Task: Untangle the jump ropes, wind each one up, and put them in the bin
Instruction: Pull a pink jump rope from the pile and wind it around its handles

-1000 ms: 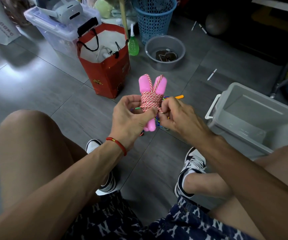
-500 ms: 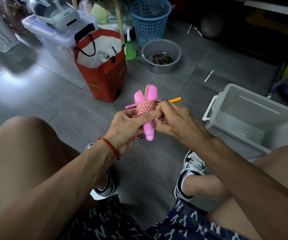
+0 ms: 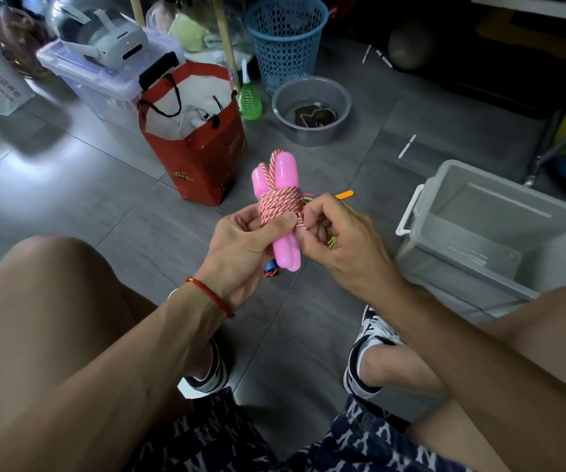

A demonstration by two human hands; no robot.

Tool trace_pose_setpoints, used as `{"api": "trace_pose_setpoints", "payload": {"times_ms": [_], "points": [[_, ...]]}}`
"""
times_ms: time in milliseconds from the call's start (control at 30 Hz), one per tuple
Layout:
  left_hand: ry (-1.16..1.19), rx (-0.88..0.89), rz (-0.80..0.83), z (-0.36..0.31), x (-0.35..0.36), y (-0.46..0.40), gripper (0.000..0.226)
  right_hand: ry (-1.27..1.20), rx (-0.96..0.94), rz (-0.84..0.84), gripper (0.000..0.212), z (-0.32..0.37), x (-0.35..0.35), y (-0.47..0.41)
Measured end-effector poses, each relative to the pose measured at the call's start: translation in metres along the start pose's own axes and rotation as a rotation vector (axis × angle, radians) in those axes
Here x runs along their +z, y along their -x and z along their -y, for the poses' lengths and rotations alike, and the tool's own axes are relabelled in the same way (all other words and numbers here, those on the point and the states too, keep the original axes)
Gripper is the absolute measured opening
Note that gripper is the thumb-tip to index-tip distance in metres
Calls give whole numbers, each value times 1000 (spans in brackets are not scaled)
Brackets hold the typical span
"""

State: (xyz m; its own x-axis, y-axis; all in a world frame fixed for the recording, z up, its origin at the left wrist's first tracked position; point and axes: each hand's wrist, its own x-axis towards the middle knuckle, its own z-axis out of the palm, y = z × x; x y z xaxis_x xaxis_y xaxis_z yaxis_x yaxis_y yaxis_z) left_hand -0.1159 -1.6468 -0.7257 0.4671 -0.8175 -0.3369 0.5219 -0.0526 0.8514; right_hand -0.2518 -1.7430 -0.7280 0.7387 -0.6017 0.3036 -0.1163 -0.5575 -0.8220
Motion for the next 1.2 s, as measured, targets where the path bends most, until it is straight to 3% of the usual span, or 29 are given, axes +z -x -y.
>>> {"api": "trace_pose_setpoints", "payload": {"times_ms": [100, 200, 300, 467, 733, 867, 1000, 1200], "points": [[25, 67, -25, 3, 6, -1, 19, -106, 211, -96, 15, 1, 10, 5], [10, 125, -26, 4, 10, -2, 37, -197, 355, -93, 19, 3, 16, 12], [-16, 142, -7, 4, 10, -3, 46, -421, 438, -71, 33, 6, 15, 15], [-14, 147, 81, 6, 11, -1, 41, -498, 501, -45, 21, 3, 3, 15], [-97, 192, -1, 10, 11, -3, 53, -75, 276, 53, 34, -7, -6, 9], [-186, 207, -2, 13, 12, -8, 40, -25, 264, -8, 41, -11, -8, 8], [-209, 203, -12, 15, 17, -13, 28, 24, 188, -53, 30, -11, -15, 6], [-341, 215, -6, 9, 20, -15, 47, 207, -24, 59, 29, -9, -32, 0]]}}
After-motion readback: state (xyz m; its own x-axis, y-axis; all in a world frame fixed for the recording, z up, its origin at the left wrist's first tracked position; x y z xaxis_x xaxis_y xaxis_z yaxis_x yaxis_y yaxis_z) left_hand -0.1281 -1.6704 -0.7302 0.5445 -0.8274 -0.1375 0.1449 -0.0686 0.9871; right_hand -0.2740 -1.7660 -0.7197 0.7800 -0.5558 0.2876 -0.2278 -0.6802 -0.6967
